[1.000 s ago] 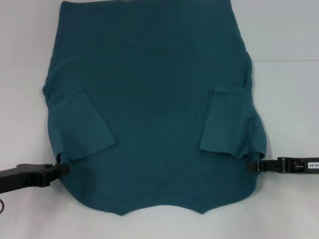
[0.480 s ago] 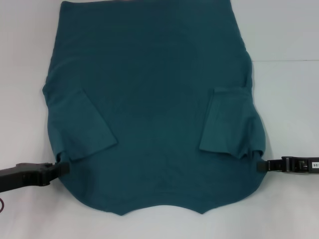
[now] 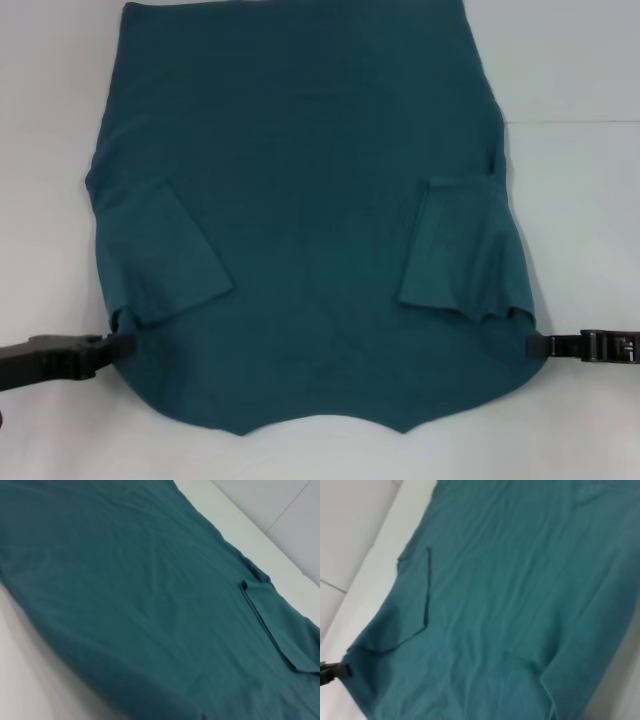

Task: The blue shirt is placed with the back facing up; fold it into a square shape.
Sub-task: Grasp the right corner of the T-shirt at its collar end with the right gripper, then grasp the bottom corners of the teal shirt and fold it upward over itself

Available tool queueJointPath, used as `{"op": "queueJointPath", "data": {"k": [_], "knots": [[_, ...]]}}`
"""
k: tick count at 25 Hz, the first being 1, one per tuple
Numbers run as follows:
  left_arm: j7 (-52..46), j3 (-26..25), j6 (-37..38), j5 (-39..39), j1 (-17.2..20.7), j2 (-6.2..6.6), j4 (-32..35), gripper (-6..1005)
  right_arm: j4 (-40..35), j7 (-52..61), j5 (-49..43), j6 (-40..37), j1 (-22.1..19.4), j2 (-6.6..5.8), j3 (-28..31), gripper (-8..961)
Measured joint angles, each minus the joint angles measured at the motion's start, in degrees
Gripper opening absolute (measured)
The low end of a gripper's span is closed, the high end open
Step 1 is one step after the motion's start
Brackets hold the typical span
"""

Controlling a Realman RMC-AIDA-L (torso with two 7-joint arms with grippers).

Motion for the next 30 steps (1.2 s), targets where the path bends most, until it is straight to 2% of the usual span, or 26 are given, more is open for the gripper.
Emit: {"op": "queueJointPath", "data": {"k": [8,19,24,30], "knots": [[-2.1,-0.3,4.8,0.5,2.0,0.33,1.4,36,0.0,-7.7,0.1,-5.1,-2.1,-0.87,3.6,60],[-2.3,-4.7,15.9,0.5,4.6,0.83,3.2,38,-0.1,-14.0,-0.2,-11.5,-5.1,-1.96,5.2,61],[-2.3,-5.5,17.3,1.0,5.9,0.74,3.2,38,-0.2,-15.4,-0.7,-14.2,-6.4,-2.55,4.9,61],[-2.0,-6.5,19.9,1.9,7.4,0.56,3.1,37,-0.3,-17.5,-4.2,-16.4,-6.9,-2.55,5.1,61]]}}
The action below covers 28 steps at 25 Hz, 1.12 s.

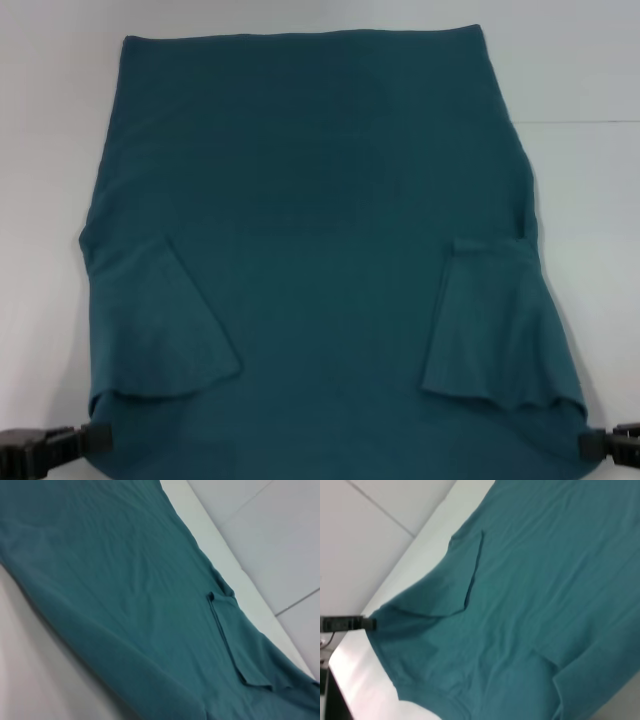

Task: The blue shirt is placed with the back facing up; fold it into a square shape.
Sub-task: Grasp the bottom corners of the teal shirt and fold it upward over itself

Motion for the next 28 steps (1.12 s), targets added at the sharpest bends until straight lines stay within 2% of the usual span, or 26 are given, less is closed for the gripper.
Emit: {"op": "queueJointPath", "data": {"k": [10,15,22,23,24,28], "knots": [[1.3,-0.5,3.3,1.5,2.1,-0.48,0.0,37,0.1,-1.5,-2.4,-2.9,0.5,0.03,-0.4,61],[1.6,-1.8,3.5,1.2,1.8,-0.5,-0.2,38,0.1,-1.5,-2.4,-2.9,0.8,-0.01,0.2,61],[1.4,-4.7,1.3,-0.2,-4.3,1.32,-3.9,37,0.1,-1.0,-1.9,0.5,3.6,0.04,5.0,61],[1.3,-5.6,-0.1,-0.9,-6.9,2.15,-5.8,37,0.1,-1.0,-1.8,1.2,4.3,0.17,5.6,61],[1.3,-5.6,-0.1,-0.9,-6.9,2.15,-5.8,37,0.1,-1.0,-1.8,2.0,5.0,0.3,6.3,61],[1.1,-5.9,-5.3,-2.4,-11.8,3.28,-9.2,37,0.6,-0.6,-1.6,5.5,7.8,0.72,9.2,60]]}}
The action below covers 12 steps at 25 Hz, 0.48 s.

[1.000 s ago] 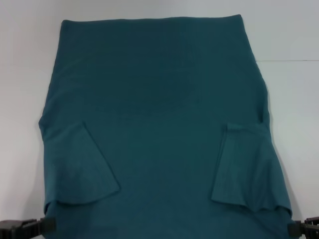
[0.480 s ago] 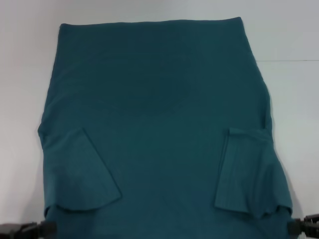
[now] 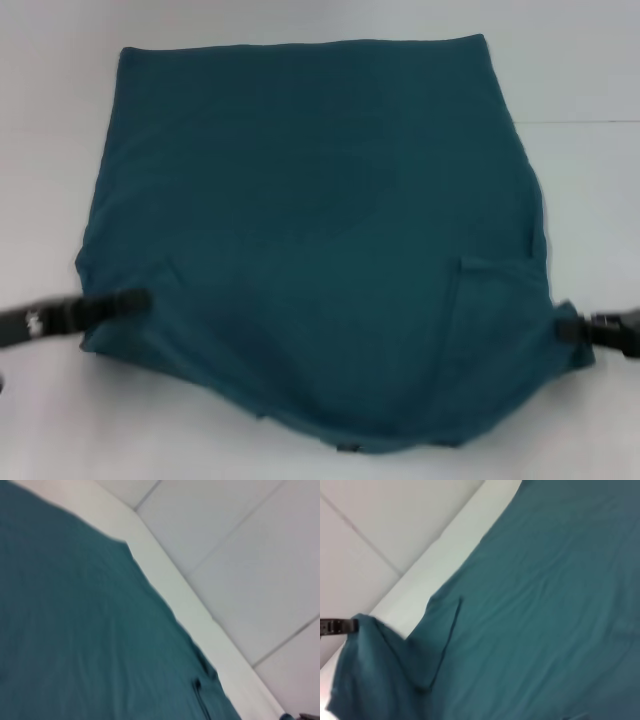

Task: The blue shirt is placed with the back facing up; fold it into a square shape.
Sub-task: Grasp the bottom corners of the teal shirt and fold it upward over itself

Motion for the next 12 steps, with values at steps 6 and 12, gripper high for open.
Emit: {"op": "queueJointPath", "data": {"k": [6,12], "knots": [[0.0,0.1,-11.5,-3.6,-6.2,0.4,-4.6,37,0.2,0.7,2.5,6.2,3.5,1.36,1.6,60],[0.7,0.3,-21.7,-10.5,-8.9,0.08,-7.3,38,0.9,1.3,4.7,15.9,7.1,2.77,2.0,60]]}}
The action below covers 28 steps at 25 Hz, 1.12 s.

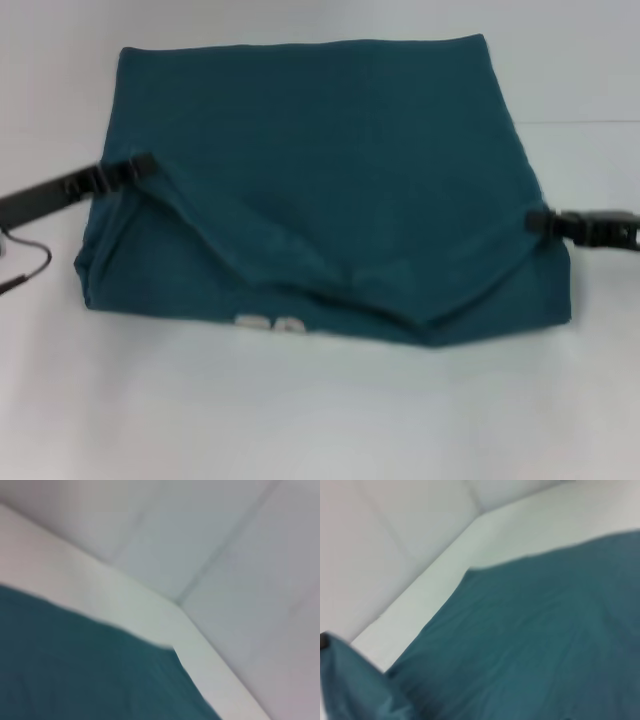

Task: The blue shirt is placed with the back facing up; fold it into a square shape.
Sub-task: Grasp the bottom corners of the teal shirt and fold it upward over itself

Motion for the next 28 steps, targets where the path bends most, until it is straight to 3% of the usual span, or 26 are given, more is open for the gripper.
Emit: {"op": "queueJointPath", "data": {"k": [10,18,23,28], "knots": [[7.5,0.5,-12.8,-13.4,-1.7,-0.33,-6.4,38,3.3,-0.5,3.5,15.9,5.6,0.91,-0.7,60],[13.1,0.4,-19.7,-17.4,-4.4,-0.69,-9.3,38,5.9,-1.4,5.0,27.4,10.9,1.03,-3.4,60],[15.8,0.4,-23.7,-18.4,-6.0,-1.64,-9.4,38,6.3,-2.6,5.0,33.6,13.7,1.71,-4.9,60],[18.3,0.5,-26.4,-20.8,-6.7,-2.03,-10.2,38,7.9,-3.2,5.0,37.4,15.4,1.62,-5.7,60]]}}
